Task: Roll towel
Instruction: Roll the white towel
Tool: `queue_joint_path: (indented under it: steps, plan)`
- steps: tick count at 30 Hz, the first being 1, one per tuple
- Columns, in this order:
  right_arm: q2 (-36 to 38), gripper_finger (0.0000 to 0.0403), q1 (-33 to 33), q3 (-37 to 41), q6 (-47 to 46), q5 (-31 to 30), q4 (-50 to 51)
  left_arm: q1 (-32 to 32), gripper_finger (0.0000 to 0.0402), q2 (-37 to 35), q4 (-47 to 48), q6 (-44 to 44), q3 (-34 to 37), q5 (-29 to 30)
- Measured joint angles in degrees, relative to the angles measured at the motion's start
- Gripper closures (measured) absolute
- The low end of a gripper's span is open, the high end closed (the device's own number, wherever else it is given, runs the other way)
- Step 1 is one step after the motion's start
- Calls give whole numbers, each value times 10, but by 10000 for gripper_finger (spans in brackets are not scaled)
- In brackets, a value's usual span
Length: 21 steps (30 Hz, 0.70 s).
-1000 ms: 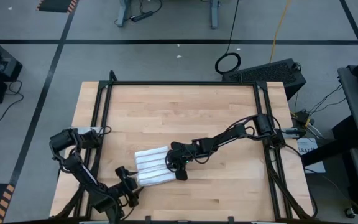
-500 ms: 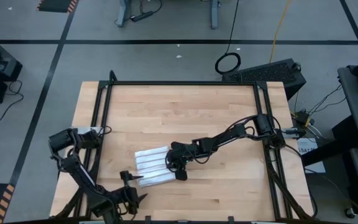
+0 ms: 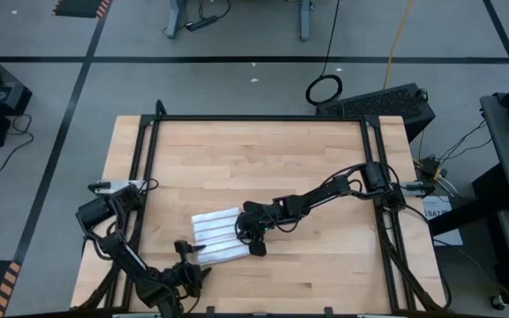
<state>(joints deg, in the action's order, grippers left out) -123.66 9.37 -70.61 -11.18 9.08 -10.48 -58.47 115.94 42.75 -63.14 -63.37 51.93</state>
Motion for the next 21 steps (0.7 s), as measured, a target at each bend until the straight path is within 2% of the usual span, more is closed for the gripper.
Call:
queue_joint_path:
  steps: [4, 12, 21]
  plan:
    - [0, 403, 0, 0, -1, 0, 0, -1, 16, 5, -1, -25, -1, 7]
    - [0, 403, 0, 0, -1, 0, 0, 0, 97, 6, 3, -59, 0, 4]
    - [0, 403, 0, 0, 2, 1, -1, -6, 181, 7, 47, -205, 1, 18]
